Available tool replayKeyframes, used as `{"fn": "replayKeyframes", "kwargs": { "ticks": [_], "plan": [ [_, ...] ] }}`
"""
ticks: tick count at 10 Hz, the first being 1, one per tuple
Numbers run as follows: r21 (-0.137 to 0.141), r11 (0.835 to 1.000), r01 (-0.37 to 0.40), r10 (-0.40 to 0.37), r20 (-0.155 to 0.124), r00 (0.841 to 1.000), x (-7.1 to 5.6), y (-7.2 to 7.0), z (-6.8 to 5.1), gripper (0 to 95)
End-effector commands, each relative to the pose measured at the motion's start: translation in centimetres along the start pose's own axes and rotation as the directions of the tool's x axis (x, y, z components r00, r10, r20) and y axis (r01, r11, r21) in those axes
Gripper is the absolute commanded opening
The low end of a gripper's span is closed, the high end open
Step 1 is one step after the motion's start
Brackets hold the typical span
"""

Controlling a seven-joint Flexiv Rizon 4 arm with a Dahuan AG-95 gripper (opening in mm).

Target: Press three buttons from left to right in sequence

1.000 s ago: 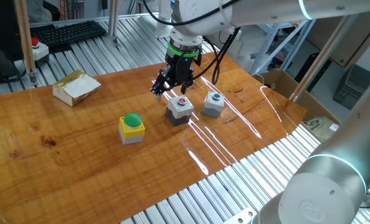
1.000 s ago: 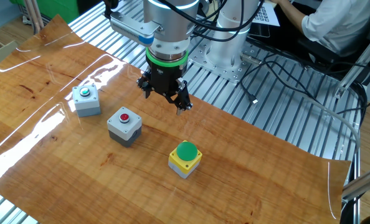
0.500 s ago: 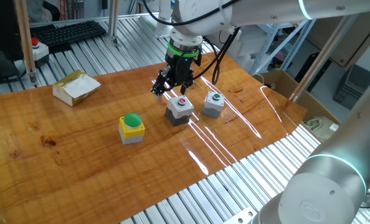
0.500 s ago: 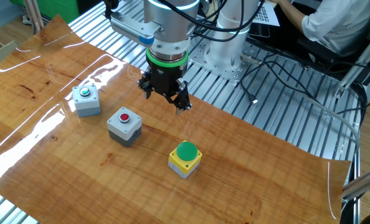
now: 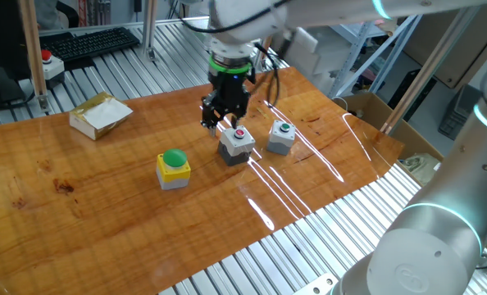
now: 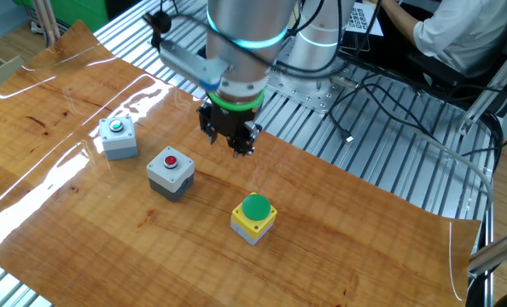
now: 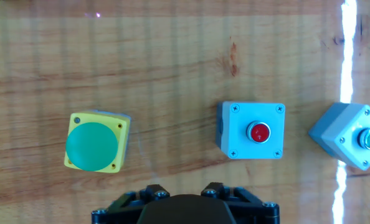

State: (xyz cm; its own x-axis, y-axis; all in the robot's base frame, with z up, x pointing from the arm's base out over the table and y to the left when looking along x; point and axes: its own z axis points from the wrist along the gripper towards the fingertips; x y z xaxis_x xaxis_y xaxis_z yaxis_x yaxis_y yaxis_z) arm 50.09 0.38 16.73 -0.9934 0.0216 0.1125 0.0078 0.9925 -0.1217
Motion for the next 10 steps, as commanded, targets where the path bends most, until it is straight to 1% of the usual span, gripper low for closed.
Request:
{"fn": "replayKeyframes", "kwargs": {
  "ticks": [1, 4, 6, 9, 10],
  "plan": [
    [0.002, 1.0, -0.002, 0.002, 0.004, 1.0, 0.2, -0.1, 0.0, 0.0],
    [0.001, 1.0, 0.002, -0.002, 0.002, 1.0, 0.2, -0.1, 0.1, 0.0],
    [0.001, 1.0, 0.006, -0.006, 0.003, 1.0, 0.1, -0.4, 0.2, 0.0],
    [-0.009, 1.0, 0.021, -0.021, 0.003, 1.0, -0.2, -1.8, 0.8, 0.0],
    [-0.024, 1.0, 0.018, -0.018, 0.002, 1.0, -0.3, -2.5, 1.0, 0.0]
  ]
}}
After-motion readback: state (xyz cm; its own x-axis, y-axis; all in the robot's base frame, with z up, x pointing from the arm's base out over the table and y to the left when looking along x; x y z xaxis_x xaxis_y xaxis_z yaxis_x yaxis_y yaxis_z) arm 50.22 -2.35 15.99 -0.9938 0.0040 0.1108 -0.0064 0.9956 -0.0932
